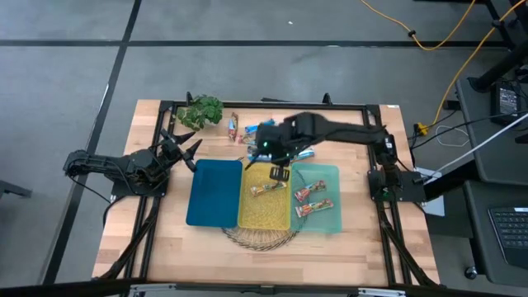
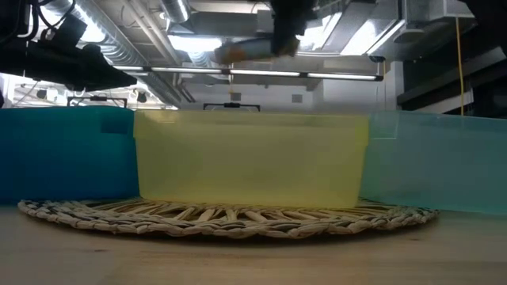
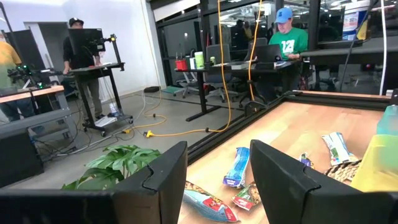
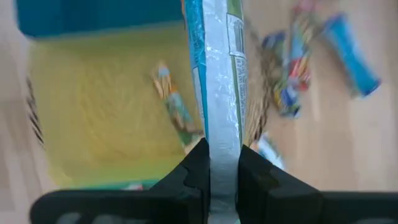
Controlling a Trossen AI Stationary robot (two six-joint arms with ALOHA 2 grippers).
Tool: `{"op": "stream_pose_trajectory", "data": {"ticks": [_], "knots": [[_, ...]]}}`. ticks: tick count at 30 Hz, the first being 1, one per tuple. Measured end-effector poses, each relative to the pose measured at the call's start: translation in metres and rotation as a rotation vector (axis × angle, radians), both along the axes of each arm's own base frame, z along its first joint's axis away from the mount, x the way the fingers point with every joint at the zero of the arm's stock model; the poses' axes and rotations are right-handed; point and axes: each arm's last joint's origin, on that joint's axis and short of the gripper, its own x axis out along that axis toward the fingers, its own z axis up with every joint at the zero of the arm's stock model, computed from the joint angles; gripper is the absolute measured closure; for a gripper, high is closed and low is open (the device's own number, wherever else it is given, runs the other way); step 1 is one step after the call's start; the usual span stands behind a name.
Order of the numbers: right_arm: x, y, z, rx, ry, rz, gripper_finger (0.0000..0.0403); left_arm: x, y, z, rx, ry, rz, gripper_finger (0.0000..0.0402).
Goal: Pick and place Granola Bars by type
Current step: Put the yellow granola bar into the yellow bin
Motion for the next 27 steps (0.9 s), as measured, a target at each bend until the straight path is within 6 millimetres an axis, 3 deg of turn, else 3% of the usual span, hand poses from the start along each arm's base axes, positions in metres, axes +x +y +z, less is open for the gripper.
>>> {"op": "stream_pose_trajectory", "data": {"ticks": [5,14,27], "knots": [[0.006,0.026,-0.046,0.007,0.097,0.045,0.0348,0.0,0.0,0.0,0.0,0.0,0.0,0.0233],[0.011,0.072,-0.094,0.033,0.062,0.098,0.0347,0.0,0.0,0.0,0.0,0.0,0.0,0.0233],[0.007,0.096,-0.157,0.095,0.011,0.065,0.0347,0.0,0.0,0.0,0.0,0.0,0.0,0.0233]]}}
